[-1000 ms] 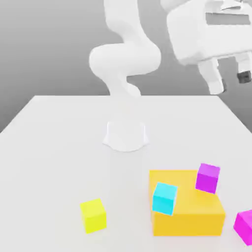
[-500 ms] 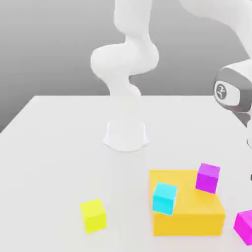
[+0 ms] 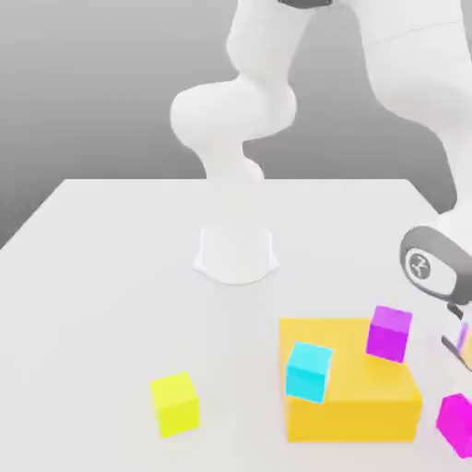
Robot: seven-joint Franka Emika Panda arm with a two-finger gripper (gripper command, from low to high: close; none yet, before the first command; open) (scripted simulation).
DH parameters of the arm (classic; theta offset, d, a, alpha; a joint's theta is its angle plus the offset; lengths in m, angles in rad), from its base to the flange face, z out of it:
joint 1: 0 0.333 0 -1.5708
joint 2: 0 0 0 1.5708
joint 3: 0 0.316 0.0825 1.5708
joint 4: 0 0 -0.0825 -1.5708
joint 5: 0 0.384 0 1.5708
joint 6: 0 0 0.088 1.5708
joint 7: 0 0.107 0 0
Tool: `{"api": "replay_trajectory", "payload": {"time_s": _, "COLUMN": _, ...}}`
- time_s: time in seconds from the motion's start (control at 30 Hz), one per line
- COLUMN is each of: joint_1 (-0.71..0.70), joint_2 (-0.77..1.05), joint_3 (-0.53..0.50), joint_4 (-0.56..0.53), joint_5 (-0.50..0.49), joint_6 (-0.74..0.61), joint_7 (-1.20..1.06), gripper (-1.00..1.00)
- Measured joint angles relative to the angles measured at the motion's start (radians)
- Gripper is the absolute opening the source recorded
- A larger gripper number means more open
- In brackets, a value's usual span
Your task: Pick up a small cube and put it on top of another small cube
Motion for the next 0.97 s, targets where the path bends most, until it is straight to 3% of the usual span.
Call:
{"api": "replay_trajectory", "payload": {"time_s": 0.4, "joint_1": -0.051, "joint_2": -0.385, "joint_3": 0.024, "joint_4": -0.199, "joint_5": 0.062, "joint_6": -0.211, "joint_7": -0.250, "gripper": -1.00}}
{"api": "replay_trajectory", "payload": {"time_s": 0.67, "joint_1": -0.063, "joint_2": -0.652, "joint_3": 0.011, "joint_4": -0.362, "joint_5": 0.017, "joint_6": -0.300, "joint_7": -0.403, "gripper": -1.00}}
{"api": "replay_trajectory", "payload": {"time_s": 0.83, "joint_1": -0.061, "joint_2": -0.604, "joint_3": 0.004, "joint_4": -0.428, "joint_5": -0.001, "joint_6": -0.178, "joint_7": -0.431, "gripper": -1.00}}
{"api": "replay_trajectory", "payload": {"time_s": 0.87, "joint_1": -0.063, "joint_2": -0.574, "joint_3": 0.005, "joint_4": -0.438, "joint_5": -0.003, "joint_6": -0.139, "joint_7": -0.430, "gripper": 1.00}}
{"api": "replay_trajectory", "payload": {"time_s": 0.97, "joint_1": -0.063, "joint_2": -0.574, "joint_3": 0.005, "joint_4": -0.438, "joint_5": -0.003, "joint_6": -0.139, "joint_7": -0.430, "gripper": 1.00}}
